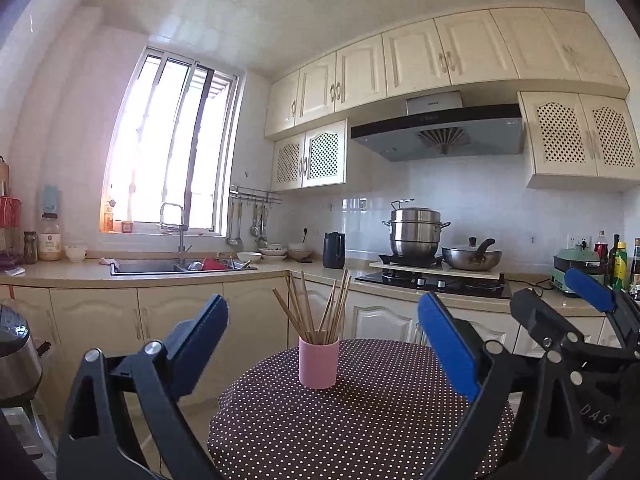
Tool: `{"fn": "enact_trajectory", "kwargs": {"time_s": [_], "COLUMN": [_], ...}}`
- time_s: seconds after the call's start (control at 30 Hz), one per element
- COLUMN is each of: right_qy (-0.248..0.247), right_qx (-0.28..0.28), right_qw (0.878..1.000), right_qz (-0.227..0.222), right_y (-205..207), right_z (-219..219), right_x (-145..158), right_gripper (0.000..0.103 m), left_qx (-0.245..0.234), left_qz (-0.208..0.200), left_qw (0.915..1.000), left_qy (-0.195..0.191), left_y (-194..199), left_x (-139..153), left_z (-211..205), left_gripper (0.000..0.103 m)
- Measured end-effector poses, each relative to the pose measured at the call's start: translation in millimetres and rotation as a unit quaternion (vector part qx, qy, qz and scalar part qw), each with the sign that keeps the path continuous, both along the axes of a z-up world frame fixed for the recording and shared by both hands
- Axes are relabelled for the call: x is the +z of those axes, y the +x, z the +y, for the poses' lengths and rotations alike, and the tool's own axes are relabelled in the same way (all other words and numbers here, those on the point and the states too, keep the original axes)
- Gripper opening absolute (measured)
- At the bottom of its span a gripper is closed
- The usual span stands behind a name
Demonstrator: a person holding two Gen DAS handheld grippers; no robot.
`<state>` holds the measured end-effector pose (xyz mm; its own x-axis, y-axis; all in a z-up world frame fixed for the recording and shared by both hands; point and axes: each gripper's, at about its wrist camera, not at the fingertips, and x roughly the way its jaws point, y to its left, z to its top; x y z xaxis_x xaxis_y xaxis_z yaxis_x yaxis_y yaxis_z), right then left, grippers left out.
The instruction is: Organize utensils
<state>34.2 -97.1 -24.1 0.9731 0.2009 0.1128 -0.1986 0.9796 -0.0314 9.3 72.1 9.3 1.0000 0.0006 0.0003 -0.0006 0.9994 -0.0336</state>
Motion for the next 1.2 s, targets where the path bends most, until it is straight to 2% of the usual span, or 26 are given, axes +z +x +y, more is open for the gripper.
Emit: {"fn": "enact_trajectory", "kwargs": {"time_s": [0.3, 1.2], "right_qy": [-0.009, -0.004], "right_qx": [-0.013, -0.013], "right_qw": [1.000, 1.000], "right_qz": [-0.011, -0.001], "right_y": [-8.7, -13.3], "right_z": [-2.5, -10.1], "right_x": [2.1, 6.8], "right_gripper": [0.094, 0.094], "left_qx": [0.022, 0.020], "left_qz": [-0.005, -0.013], "left_qw": [0.9994, 0.9994], "left_qy": [0.027, 0.027], "left_y": [-4.4, -12.4], "left_x": [1.1, 3.5], "left_z": [-11.3, -16.1], "left_gripper": [0.094, 0.094]}}
